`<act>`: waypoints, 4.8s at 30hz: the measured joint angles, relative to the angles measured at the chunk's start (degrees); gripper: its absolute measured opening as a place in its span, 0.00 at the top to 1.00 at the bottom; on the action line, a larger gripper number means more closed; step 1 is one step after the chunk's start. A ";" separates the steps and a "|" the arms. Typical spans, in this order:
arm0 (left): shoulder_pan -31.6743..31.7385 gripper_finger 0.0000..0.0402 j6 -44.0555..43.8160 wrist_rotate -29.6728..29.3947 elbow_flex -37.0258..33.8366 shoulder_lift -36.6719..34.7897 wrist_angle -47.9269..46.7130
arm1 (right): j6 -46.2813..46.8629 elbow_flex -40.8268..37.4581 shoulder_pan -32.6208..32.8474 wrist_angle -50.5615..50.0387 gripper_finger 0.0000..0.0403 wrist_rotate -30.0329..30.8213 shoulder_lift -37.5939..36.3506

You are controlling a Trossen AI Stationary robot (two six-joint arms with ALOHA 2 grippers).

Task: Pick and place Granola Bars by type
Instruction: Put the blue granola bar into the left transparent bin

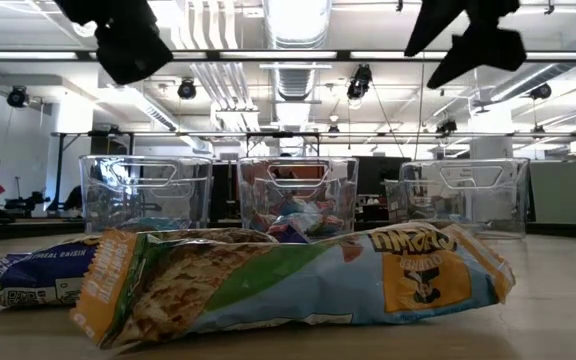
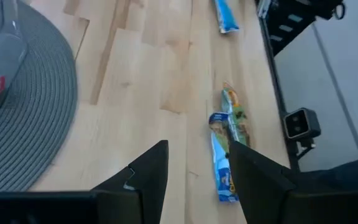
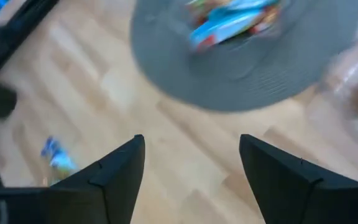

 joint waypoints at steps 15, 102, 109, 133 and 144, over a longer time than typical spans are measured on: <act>-2.98 0.63 2.86 3.34 9.31 22.60 -1.03 | 7.47 15.74 12.67 -13.73 0.38 0.49 20.80; -10.41 0.85 -26.81 -23.86 14.21 34.17 -15.91 | 14.96 6.93 19.26 -14.75 0.45 10.54 19.75; -7.47 0.85 -37.76 -39.03 14.33 16.60 -21.69 | 15.01 6.33 17.83 -15.40 0.44 15.58 15.43; 33.18 0.66 -31.54 -16.59 -10.53 -0.68 -8.60 | 18.27 5.98 11.90 -14.56 0.44 22.37 12.16; 20.68 0.56 -6.74 -14.98 -0.66 -6.95 -12.29 | -1.90 4.08 11.85 -10.73 0.44 -1.54 12.18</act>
